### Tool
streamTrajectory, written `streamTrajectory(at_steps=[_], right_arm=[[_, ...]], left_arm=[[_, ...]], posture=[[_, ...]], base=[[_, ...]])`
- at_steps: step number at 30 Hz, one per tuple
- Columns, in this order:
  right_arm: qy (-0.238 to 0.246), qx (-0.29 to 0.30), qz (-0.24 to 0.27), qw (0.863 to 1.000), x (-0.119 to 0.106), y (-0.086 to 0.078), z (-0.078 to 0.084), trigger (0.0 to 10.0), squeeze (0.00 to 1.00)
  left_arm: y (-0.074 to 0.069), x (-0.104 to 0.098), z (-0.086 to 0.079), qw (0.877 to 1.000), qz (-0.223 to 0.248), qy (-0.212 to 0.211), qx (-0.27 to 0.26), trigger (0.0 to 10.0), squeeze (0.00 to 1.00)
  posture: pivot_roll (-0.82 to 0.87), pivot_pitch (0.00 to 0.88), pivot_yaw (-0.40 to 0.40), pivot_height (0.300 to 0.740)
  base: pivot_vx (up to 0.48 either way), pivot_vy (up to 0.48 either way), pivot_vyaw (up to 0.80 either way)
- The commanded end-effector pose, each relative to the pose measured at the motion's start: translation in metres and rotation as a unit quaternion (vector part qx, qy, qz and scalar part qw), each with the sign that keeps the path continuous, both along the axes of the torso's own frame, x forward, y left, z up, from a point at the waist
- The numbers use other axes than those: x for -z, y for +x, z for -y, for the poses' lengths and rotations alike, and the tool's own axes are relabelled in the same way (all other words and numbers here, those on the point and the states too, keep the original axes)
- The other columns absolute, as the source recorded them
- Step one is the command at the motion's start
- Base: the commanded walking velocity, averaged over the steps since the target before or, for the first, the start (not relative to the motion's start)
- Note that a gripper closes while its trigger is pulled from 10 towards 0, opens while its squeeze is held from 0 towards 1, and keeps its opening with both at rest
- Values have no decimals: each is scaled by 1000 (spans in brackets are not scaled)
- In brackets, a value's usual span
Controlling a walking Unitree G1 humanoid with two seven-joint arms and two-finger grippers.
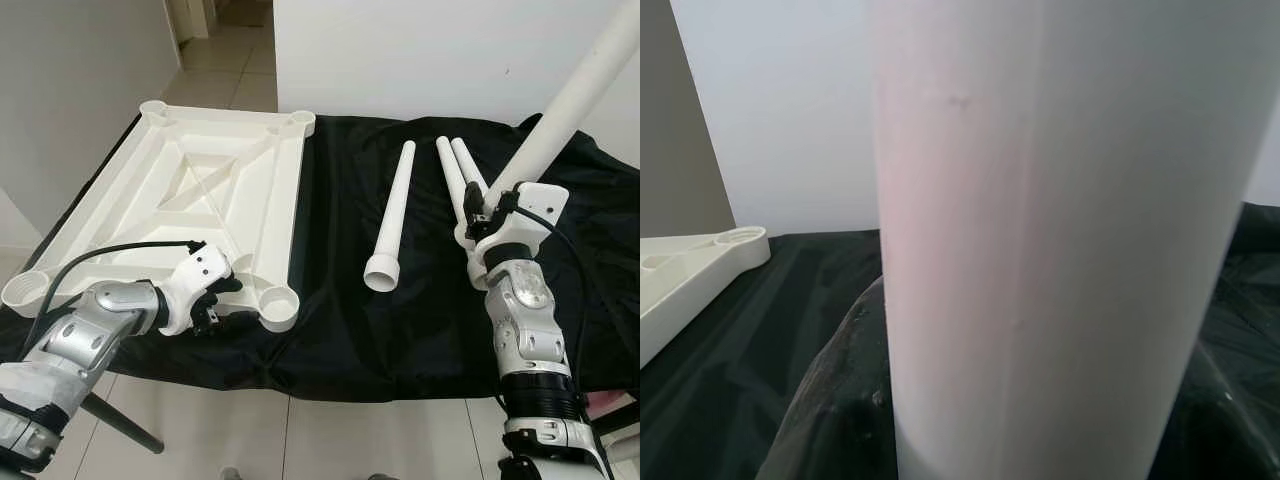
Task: Building children table
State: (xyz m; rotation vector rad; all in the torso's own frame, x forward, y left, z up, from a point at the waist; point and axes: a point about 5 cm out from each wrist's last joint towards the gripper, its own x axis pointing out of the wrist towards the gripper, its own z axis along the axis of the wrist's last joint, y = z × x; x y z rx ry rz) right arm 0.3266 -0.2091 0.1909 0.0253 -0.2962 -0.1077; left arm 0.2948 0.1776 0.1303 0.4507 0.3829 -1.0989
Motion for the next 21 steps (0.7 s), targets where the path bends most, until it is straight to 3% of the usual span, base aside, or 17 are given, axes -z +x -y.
streamTrajectory(at_steps=[1, 15, 19, 21], right_arm=[[-4, -1, 6, 1000, -4, 3, -2, 10000, 0], [-10, 6, 10, 1000, -8, 5, 2, 10000, 0], [-12, 5, 12, 1000, -9, 5, 1, 10000, 0], [-12, 5, 12, 1000, -9, 5, 0, 10000, 0]], left_arm=[[5, 2, 2, 999, 32, 19, -28, 10000, 0], [-5, 24, 45, 999, 22, 16, 37, 10000, 0], [-10, 31, 64, 999, 20, 6, 45, 10000, 0], [-9, 32, 84, 999, 25, -17, 35, 10000, 0]], posture=[[-14, 0, -3, 740], [-33, 0, 7, 740], [-34, 0, 9, 740], [-35, 0, 11, 740]], base=[[0, 0, 0], [0, 0, 0], [0, 0, 0], [0, 0, 0]])
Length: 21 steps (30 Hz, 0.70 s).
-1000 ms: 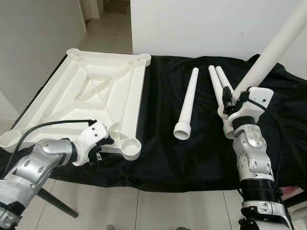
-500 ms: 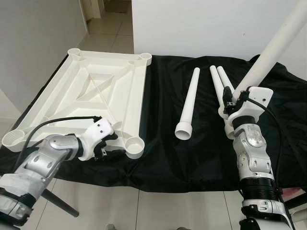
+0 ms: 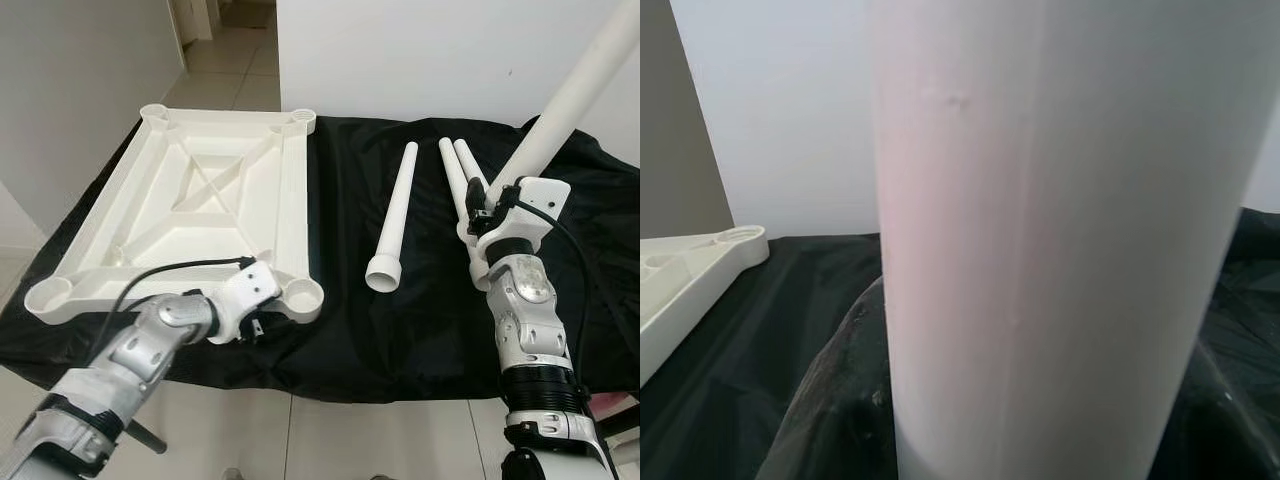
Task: Building children table
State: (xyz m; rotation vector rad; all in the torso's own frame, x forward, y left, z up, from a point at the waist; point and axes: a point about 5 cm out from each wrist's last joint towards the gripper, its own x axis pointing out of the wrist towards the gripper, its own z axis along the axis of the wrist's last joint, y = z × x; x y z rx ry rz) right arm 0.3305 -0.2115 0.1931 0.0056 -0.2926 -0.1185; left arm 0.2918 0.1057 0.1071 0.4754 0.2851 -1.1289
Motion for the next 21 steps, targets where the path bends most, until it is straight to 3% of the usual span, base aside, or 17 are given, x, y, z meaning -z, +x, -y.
streamTrajectory(at_steps=[1, 5, 9, 14, 15, 16, 17, 21], right_arm=[[-3, -2, 15, 1000, -7, 1, -2, 10000, 0], [-3, -2, 16, 1000, -7, 1, -4, 10000, 0], [-3, -3, 16, 1000, -7, 2, -5, 10000, 0], [-3, -3, 16, 1000, -7, 3, -6, 10000, 0], [-4, -5, 16, 1000, -6, 2, -7, 10000, 0], [-4, -5, 16, 1000, -6, 2, -7, 10000, 0], [-5, -9, 14, 1000, -5, 1, -8, 10000, 0], [-9, -17, 7, 1000, -1, -1, -10, 10000, 0]], left_arm=[[-6, 8, 12, 1000, -14, 0, 12, 10000, 0], [-1, 6, 29, 1000, -5, -15, -7, 10000, 0], [3, -3, 58, 999, 7, -46, -20, 10000, 0], [3, -5, 65, 998, 7, -56, -24, 10000, 0], [5, -6, 77, 998, 14, -58, -34, 10000, 0], [5, -6, 77, 998, 14, -58, -34, 10000, 0], [7, -8, 94, 997, 23, -62, -42, 10000, 0], [6, -12, 104, 996, 23, -76, -40, 10000, 0]], posture=[[-35, 0, 11, 740], [-37, 0, 14, 740], [-40, 0, 14, 740], [-44, 0, 17, 740], [-51, 0, 18, 740], [-51, 0, 18, 740], [-55, 0, 20, 740], [-62, 0, 25, 740]], base=[[0, 0, 0], [0, 0, 0], [0, 0, 0], [0, 0, 0], [0, 0, 0], [0, 0, 0], [0, 0, 0], [0, 0, 0]])
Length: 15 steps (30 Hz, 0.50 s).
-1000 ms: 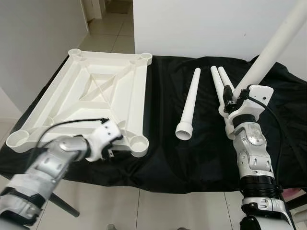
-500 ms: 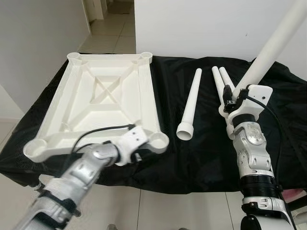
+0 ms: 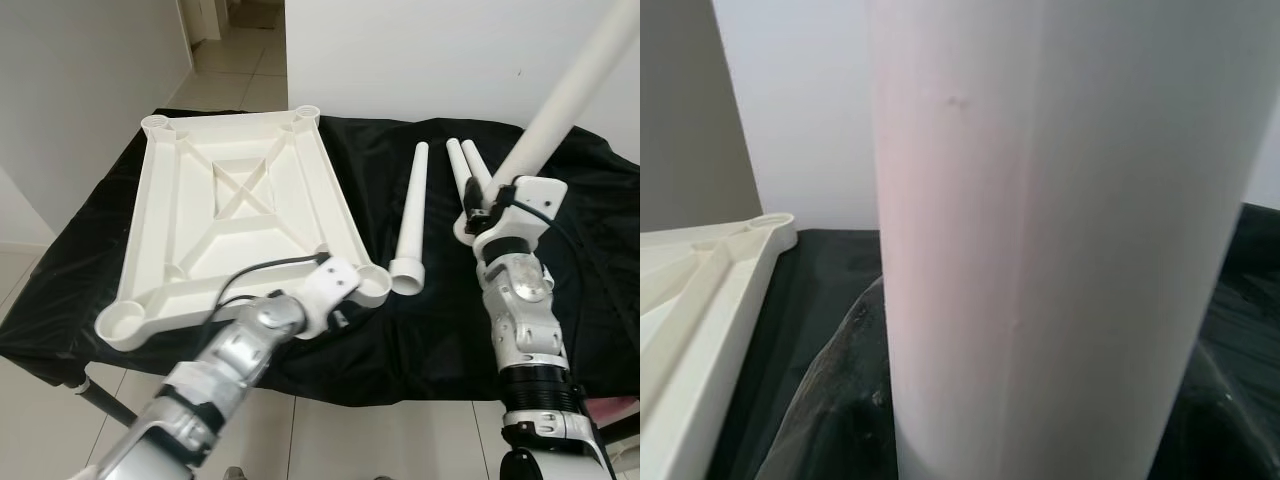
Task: Building children table
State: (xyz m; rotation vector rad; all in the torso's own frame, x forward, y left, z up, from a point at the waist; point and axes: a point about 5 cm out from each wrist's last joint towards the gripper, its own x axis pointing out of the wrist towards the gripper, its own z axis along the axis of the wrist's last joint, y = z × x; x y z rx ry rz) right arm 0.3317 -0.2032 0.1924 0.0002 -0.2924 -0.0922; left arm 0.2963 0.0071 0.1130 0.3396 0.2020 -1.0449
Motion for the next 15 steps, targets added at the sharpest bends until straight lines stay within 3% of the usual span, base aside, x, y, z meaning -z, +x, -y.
streamTrajectory(at_steps=[1, 9, 15], right_arm=[[-4, -4, 8, 1000, -2, -3, -2, 10000, 0], [-9, -5, 3, 1000, 2, -7, -1, 10000, 0], [-21, -29, -1, 999, 6, -10, -8, 10000, 0]], left_arm=[[1, -6, 6, 1000, 13, -1, 6, 10000, 0], [-2, -8, 21, 1000, 14, -3, 12, 10000, 0], [-4, -11, 16, 999, 23, -4, 26, 10000, 0]], posture=[[-62, 0, 25, 740], [-84, 0, 46, 740], [-87, 0, 51, 740]], base=[[0, 0, 0], [0, 0, 0], [0, 0, 0]])
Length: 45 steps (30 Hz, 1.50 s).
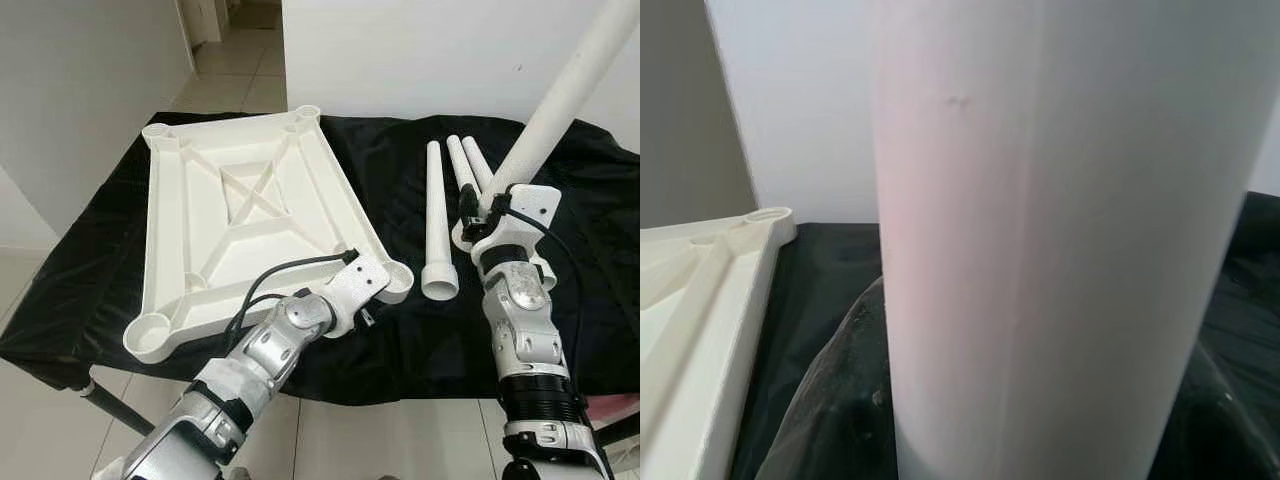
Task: Building children table
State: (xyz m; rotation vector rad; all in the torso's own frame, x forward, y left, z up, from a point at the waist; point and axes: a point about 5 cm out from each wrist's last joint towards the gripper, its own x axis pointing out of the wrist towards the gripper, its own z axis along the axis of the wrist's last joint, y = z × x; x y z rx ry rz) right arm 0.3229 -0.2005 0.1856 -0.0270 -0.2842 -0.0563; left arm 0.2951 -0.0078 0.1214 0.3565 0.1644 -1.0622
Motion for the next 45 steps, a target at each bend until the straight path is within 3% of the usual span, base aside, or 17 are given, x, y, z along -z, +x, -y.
streamTrajectory(at_steps=[1, 7, 8, 16, 17, 18, 19, 23, 26, 33, 39, 45], right_arm=[[-14, -29, 4, 999, 0, -2, -10, 10000, 0], [-36, -91, 5, 995, 4, -7, -29, 10000, 0], [-34, -94, 3, 995, 6, -8, -31, 10000, 0], [-35, -111, 1, 993, 9, -8, -36, 10000, 0], [-32, -120, 0, 992, 10, -8, -38, 10000, 0], [-32, -120, 0, 992, 10, -8, -38, 10000, 0], [-28, -131, 1, 991, 10, -8, -41, 10000, 0], [-31, -153, -6, 988, 14, -5, -49, 10000, 0], [-33, -174, -19, 984, 20, -2, -59, 10000, 0], [-34, -215, -50, 975, 37, 1, -77, 10000, 0], [-31, -222, -82, 971, 55, 3, -80, 10000, 0], [-21, -210, -103, 972, 65, 6, -74, 10000, 0]], left_arm=[[-2, -4, -2, 1000, 13, -2, 21, 10000, 0], [-8, -17, -24, 996, 26, -27, 82, 10000, 0], [-8, -19, -28, 995, 21, -35, 86, 10000, 1000], [-5, -26, -41, 996, 14, -46, 76, 10000, 1000], [-4, -28, -45, 996, 15, -47, 71, 10000, 588], [-4, -28, -45, 996, 15, -47, 71, 10000, 588], [-3, -32, -49, 996, 17, -50, 68, 10000, 0], [-2, -41, -60, 996, 18, -64, 55, 10000, 0], [-5, -41, -68, 997, 43, -50, 52, 10000, 0], [-12, -38, -77, 998, 45, -20, 34, 10000, 0], [-11, -45, -84, 999, 7, -49, 19, 10000, 0], [-9, -48, -88, 998, 9, -60, 3, 10000, 0]], posture=[[-87, 0, 51, 740], [-75, 0, 41, 740], [-67, 0, 37, 740], [-54, 0, 26, 740], [-54, 0, 26, 740], [-54, 0, 26, 740], [-47, 0, 19, 740], [-33, 0, 4, 740], [-27, 0, -2, 740], [-4, 0, -25, 740], [9, 0, -35, 740], [15, 0, -42, 740]], base=[[0, 0, 0], [0, 0, 0], [0, 0, 0], [0, 0, 0], [0, 0, 0], [0, 0, 0], [0, 0, 0], [0, 0, 0], [0, 0, 0], [0, 0, 0], [0, 0, 0], [0, 0, 0]])
